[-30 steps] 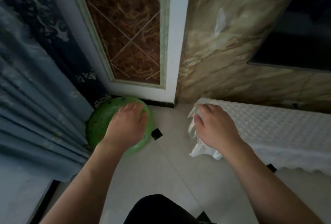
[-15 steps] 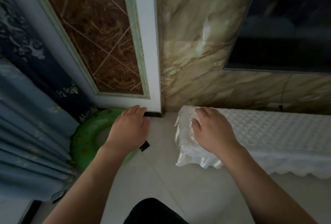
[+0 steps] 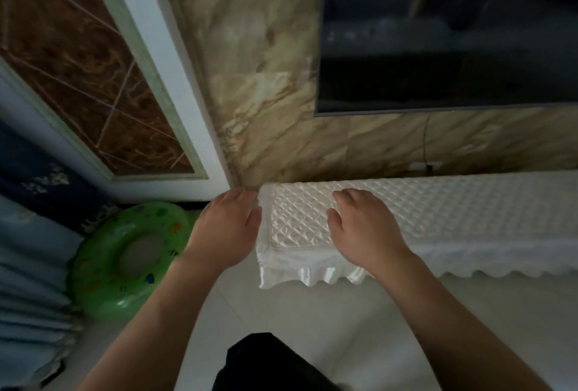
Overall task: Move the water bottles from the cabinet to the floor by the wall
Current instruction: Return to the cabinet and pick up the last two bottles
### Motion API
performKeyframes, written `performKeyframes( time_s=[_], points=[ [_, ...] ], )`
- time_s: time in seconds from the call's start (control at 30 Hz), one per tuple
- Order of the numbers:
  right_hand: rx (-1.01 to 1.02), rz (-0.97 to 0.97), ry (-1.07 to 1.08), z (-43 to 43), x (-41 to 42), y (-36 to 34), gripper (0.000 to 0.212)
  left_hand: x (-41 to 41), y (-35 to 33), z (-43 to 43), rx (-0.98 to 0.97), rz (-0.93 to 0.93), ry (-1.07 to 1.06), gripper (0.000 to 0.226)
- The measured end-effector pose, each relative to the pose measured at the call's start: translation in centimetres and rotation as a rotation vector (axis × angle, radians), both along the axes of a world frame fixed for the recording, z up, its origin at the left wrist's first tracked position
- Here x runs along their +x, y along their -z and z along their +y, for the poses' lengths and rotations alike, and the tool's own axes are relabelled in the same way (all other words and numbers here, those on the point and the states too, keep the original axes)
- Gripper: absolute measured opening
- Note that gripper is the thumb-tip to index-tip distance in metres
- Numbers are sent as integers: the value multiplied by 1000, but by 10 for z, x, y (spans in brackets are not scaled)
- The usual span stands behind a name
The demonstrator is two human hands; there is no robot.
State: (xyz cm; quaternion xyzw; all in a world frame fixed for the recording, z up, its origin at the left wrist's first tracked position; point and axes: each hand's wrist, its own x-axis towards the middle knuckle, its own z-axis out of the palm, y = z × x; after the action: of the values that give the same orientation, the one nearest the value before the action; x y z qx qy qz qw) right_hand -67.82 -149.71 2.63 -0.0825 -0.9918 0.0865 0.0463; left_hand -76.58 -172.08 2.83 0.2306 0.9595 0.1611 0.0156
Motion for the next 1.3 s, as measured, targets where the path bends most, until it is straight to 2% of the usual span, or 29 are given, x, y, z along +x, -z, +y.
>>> performKeyframes(
  time_s=[0.33, 0.87, 1.13, 1.3],
  points=[
    [-35, -38, 97, 83, 16, 5, 39, -13, 13, 85, -6, -52, 55, 56],
    [-13, -120, 111, 238, -63, 21, 40, -94, 40, 240, -9, -104, 17, 53],
    [-42, -178, 221, 315, -56, 17, 44, -108, 29, 333, -35, -150, 110, 59],
    [-86, -150, 279, 361, -36, 17, 43, -97, 20, 388, -62, -140, 182, 47]
  ],
)
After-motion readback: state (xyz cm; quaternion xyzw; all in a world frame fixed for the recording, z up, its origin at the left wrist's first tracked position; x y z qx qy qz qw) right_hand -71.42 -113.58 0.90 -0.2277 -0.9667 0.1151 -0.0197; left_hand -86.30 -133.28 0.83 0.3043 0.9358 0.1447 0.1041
